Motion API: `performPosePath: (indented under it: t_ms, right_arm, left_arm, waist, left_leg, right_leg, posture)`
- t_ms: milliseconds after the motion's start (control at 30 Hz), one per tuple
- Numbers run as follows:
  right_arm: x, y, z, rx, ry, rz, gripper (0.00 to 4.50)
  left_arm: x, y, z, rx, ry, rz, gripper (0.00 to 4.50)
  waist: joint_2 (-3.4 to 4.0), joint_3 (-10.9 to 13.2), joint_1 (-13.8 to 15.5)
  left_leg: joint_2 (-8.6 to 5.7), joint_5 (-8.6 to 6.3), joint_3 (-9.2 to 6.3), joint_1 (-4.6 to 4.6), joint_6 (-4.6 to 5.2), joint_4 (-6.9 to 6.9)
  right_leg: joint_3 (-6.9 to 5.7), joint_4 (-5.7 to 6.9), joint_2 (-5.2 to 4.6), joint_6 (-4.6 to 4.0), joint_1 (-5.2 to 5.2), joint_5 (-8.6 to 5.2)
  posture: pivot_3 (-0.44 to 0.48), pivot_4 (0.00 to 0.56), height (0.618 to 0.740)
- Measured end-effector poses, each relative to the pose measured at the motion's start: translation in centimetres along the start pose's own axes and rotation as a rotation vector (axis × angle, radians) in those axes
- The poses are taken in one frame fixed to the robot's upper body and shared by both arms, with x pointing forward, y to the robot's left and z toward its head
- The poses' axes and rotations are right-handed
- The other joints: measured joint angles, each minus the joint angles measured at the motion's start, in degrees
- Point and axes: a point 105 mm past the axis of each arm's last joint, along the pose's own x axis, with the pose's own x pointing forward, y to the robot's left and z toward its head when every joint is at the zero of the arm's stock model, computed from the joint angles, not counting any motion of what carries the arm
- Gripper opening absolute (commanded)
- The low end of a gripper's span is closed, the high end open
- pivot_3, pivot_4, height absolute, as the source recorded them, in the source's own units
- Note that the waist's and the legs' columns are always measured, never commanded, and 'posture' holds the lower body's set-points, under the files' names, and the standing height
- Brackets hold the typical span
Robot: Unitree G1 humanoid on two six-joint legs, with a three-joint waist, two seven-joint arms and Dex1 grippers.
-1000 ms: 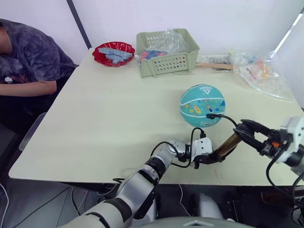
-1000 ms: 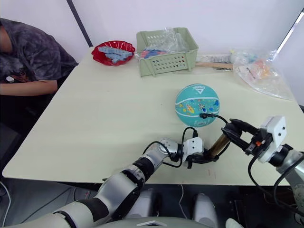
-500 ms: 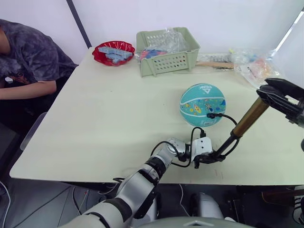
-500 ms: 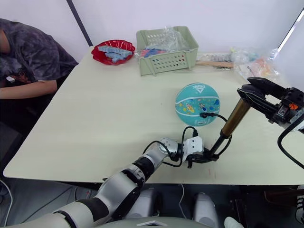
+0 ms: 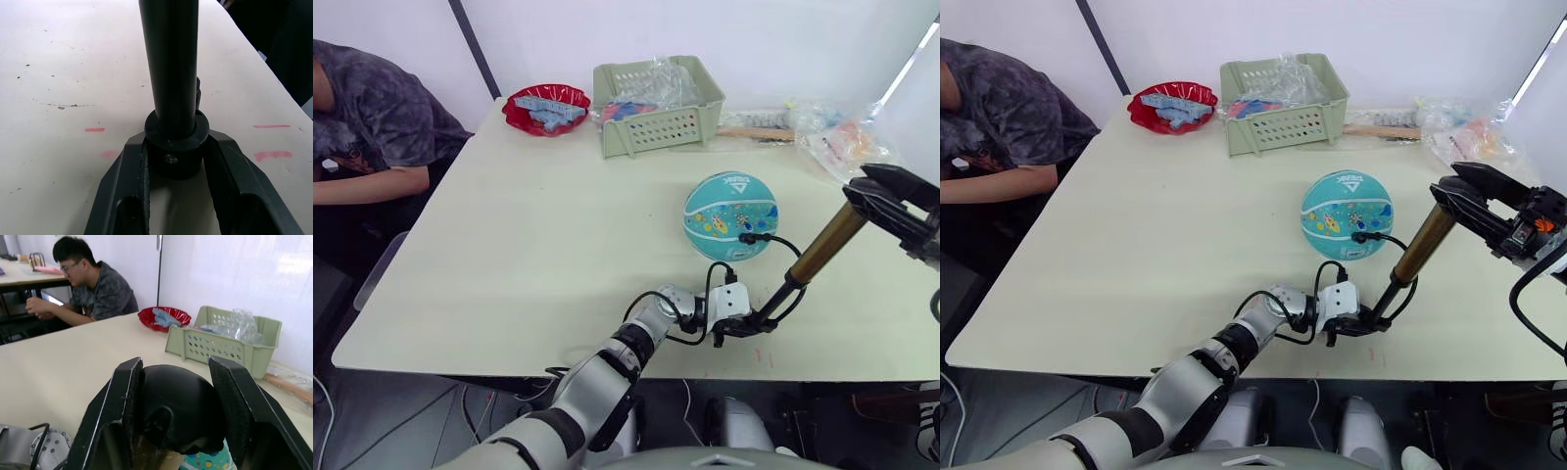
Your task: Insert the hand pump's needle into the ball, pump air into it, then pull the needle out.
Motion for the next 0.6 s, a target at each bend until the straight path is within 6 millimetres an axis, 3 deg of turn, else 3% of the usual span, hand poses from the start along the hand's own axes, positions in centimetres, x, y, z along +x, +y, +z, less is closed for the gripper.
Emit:
performPosePath:
  t_ms: [333,600]
  right_arm:
    - [-0.2,1.8,-4.6,0.054,0.041,-0.008,1.6]
    - [-0.4,3.0,-8.1,0.09,0.103,-0.02,1.6]
  left_arm:
    - [-0.2,-0.2,-0.6,-0.01,0.014,0.005,1.11]
    - [-0.2,-0.3,-0.8,-0.015,0.018,0.007,1.11]
  waist:
    - [-0.67,-0.8,-0.1]
    - [-0.78,-1.2,-0.1]
  left_leg:
    - [0.1,0.0,-0.05,0.06,-0.01,-0.03]
    - [0.12,-0.01,-0.07,0.09,-0.01,-0.09]
  right_leg:
    - [-0.02,0.01,0.09,-0.02,0.01,-0.01]
    - [-0.03,0.0,0.1,-0.05,0.01,-0.03]
  posture:
    - [0.0,0.15,0.738]
    - [0.0,0.15,0.738]
